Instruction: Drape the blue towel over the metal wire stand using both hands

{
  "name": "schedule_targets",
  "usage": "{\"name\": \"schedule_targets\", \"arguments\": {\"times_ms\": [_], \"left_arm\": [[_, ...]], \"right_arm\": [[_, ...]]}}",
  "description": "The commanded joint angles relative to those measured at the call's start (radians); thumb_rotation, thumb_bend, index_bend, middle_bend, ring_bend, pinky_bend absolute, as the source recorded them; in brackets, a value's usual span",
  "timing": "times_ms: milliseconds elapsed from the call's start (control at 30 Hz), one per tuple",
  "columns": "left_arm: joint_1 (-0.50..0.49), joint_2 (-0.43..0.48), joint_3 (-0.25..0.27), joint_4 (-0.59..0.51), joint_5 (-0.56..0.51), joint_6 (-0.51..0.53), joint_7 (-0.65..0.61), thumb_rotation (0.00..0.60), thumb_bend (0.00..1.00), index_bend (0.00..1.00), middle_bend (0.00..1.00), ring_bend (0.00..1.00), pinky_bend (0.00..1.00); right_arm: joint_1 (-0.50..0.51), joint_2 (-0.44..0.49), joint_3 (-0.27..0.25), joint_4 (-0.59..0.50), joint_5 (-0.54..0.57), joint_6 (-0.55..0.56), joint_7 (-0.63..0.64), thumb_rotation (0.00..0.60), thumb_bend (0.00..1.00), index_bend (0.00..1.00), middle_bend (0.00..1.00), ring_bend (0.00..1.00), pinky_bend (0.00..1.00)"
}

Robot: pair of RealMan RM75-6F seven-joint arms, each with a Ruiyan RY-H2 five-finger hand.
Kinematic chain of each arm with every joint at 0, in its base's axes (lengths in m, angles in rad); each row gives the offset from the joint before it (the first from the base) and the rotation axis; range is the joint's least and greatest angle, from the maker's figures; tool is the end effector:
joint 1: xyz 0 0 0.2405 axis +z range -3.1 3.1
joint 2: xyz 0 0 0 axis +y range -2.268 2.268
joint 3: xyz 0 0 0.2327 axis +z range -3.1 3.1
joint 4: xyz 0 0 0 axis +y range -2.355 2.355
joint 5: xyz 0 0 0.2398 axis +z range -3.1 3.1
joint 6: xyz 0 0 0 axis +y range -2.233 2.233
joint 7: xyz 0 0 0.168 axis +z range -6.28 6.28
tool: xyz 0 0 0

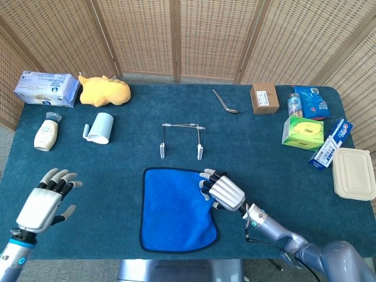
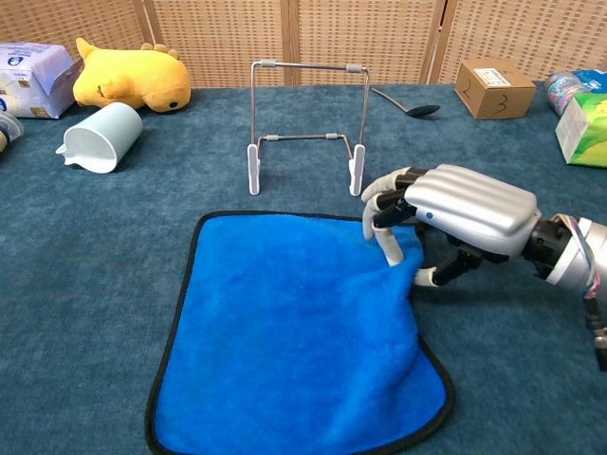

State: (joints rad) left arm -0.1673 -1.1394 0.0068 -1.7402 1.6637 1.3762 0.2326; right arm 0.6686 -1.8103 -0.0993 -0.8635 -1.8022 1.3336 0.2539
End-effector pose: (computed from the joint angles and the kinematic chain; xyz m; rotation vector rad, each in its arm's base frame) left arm -0.2368 0.2046 0.0698 -1.7088 -0.7923 -0.8996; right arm -0.1638 -0.3010 -0.0950 2.1767 -0.6283 1.3051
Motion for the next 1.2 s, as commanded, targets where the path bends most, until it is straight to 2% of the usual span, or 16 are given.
{"name": "schedule_targets", "arguments": {"times_ms": [33, 333, 567, 867, 1200], "left_arm": [[-0.067, -0.065, -0.004, 0.092, 0.044, -0.058, -0.118, 0.6, 0.35, 0.31, 0.22, 0.16, 0.1], [-0.228, -0.156, 0.009, 0.218, 0.139, -0.207, -0.218, 0.6, 0.29, 0.29, 0.2, 0.13, 0.09], [-0.329, -0.203, 0.016, 0.293, 0.2, -0.259, -0.262, 0.6, 0.28, 0.28, 0.18, 0.11, 0.08], [-0.422, -0.265, 0.049, 0.411, 0.273, -0.268, -0.291, 0.6, 0.28, 0.27, 0.17, 0.1, 0.06], [-0.456, -0.371, 0.078, 0.556, 0.287, -0.223, -0.313, 0.6, 0.28, 0.26, 0.16, 0.09, 0.05]], "right_arm": [[-0.002, 0.005, 0.0, -0.007, 0.0, 0.002, -0.002, 0.6, 0.35, 0.86, 0.41, 0.21, 0.21], [-0.005, 0.025, 0.006, -0.055, 0.002, 0.011, -0.017, 0.6, 0.35, 0.86, 0.41, 0.21, 0.21], [-0.008, 0.037, 0.013, -0.082, 0.009, 0.008, -0.03, 0.6, 0.35, 0.86, 0.41, 0.21, 0.21], [-0.011, 0.044, 0.021, -0.092, 0.018, -0.001, -0.038, 0.6, 0.35, 0.86, 0.41, 0.21, 0.21], [-0.014, 0.042, 0.025, -0.092, 0.024, -0.009, -0.039, 0.6, 0.35, 0.85, 0.41, 0.21, 0.21]]}}
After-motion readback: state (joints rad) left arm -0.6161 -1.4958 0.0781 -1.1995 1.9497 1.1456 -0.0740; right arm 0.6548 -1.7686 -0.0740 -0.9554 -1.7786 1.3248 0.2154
